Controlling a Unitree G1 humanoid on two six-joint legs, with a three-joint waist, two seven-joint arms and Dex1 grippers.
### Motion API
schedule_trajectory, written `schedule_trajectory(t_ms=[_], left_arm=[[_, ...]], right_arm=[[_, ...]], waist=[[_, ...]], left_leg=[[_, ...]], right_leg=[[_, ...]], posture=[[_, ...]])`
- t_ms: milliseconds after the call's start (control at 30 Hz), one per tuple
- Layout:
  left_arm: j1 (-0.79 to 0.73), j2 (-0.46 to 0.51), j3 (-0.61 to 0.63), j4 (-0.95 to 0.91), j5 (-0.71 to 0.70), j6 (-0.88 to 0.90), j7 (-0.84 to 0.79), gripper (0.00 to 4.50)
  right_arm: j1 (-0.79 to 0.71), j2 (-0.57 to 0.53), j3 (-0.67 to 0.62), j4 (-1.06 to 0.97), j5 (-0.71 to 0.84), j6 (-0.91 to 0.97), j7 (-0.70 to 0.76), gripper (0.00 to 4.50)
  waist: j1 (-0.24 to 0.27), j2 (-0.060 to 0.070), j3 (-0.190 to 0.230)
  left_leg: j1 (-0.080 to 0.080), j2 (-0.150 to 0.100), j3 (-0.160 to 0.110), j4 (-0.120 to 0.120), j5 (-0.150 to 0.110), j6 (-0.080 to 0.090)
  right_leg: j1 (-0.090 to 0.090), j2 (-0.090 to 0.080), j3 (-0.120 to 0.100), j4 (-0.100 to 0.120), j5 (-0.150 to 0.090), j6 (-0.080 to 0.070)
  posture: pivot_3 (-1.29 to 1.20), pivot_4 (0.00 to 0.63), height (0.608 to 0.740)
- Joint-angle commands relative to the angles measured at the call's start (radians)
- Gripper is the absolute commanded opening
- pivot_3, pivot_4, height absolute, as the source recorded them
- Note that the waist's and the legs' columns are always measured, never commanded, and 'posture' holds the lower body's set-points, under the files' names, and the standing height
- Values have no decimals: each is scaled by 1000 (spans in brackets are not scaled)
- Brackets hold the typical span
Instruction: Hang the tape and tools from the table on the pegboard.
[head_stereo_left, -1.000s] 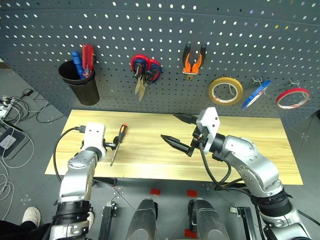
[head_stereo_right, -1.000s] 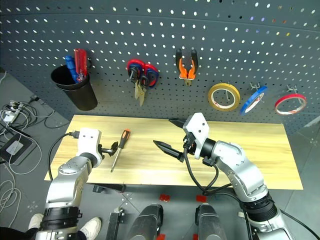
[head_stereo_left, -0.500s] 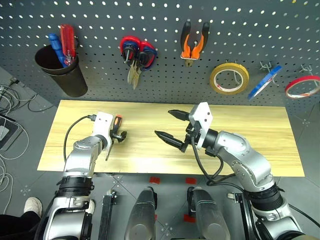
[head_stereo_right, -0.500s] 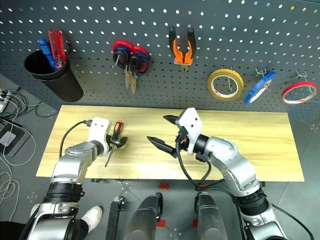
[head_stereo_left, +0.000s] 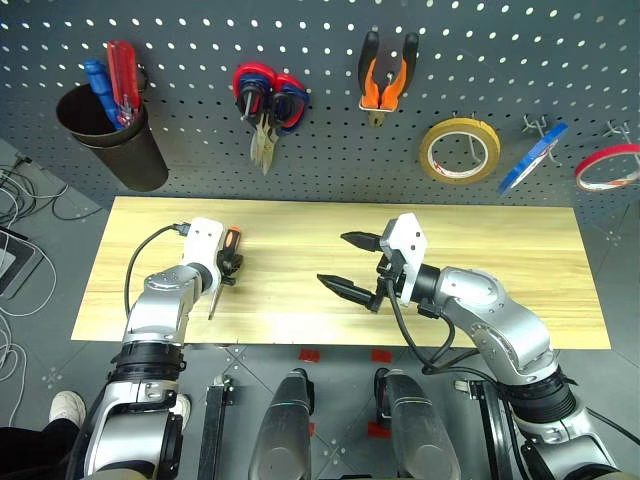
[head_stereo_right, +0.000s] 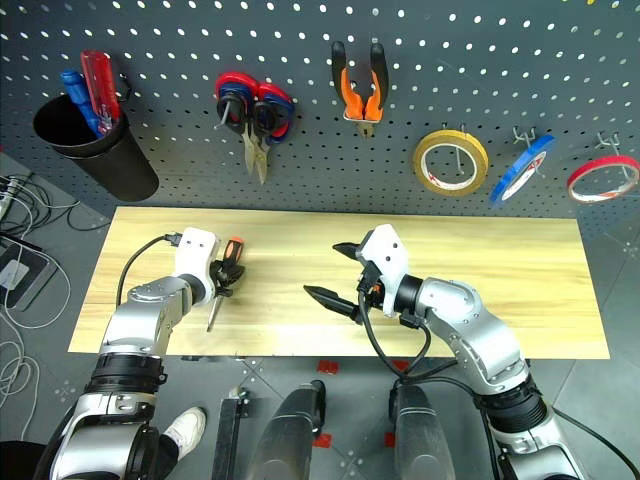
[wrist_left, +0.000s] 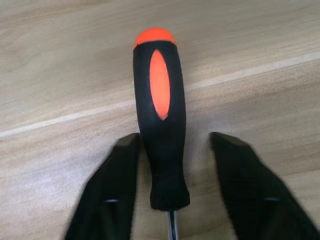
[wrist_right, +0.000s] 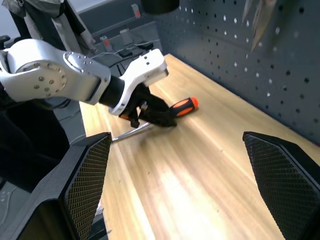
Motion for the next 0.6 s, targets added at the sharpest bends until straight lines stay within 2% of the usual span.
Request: schedule_trajectory(t_ms=[33,233,600], left_arm=[[22,8,-3,10,3,12,4,783],[83,1,-19,-125,15,18,22,684],[240,-7,-79,-620,171,-20,186,684]], right_arm=[[6,-1,-14,-34,13,-7,14,4500],[4,2,-36,-20,5,-35,13,4500],[75,44,-167,-170,112,-14,-63,4500]], waist=[[0,0,0],[0,0,0],[10,-5,-15]], left_leg=[[0,0,0,0,0,0],[0,0,0,0,1,-2],[-5,1,-5,-2,6,-11]], right_leg=[[0,0,0,0,0,0],[0,0,0,-2,0,0],[-2,-5,-4,-6,0,0]], posture=[[87,478,740],[95,424,740],[127,298,740]])
